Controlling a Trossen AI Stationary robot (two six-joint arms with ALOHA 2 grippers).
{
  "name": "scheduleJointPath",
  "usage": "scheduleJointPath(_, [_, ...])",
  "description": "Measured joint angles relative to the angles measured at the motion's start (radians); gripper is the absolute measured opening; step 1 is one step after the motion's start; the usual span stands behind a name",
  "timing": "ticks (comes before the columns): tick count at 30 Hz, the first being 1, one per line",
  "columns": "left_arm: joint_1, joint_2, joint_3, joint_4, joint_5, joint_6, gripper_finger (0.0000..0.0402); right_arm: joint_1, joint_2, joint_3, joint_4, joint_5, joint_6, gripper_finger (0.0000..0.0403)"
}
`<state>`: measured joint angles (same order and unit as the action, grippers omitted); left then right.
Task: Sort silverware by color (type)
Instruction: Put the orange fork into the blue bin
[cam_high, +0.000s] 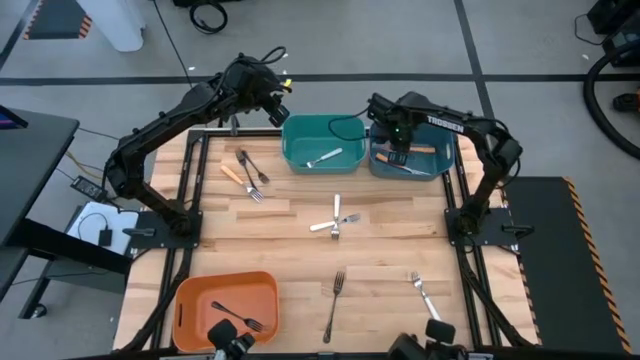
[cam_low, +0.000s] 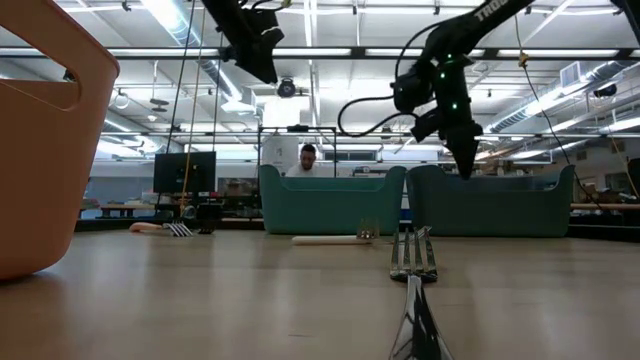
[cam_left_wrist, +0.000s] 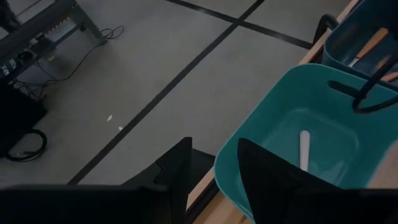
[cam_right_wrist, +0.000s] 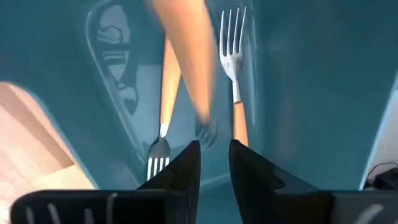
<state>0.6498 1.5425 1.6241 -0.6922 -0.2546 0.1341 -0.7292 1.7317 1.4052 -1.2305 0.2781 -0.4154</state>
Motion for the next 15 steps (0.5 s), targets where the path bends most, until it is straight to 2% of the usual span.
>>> scheduleJointPath(8, [0.006, 0.0, 0.0, -0.006, -0.002, -0.001, 0.0139, -0.003, -0.01, 0.0, 0.083, 0.157, 0.0, 0.0093])
scheduleJointPath(15, [0.01, 0.0, 0.0, -0.123, -0.004, -0.001, 0.0139, -0.002, -0.108, 0.0, 0.089, 0.166, 0.03, 0.0093])
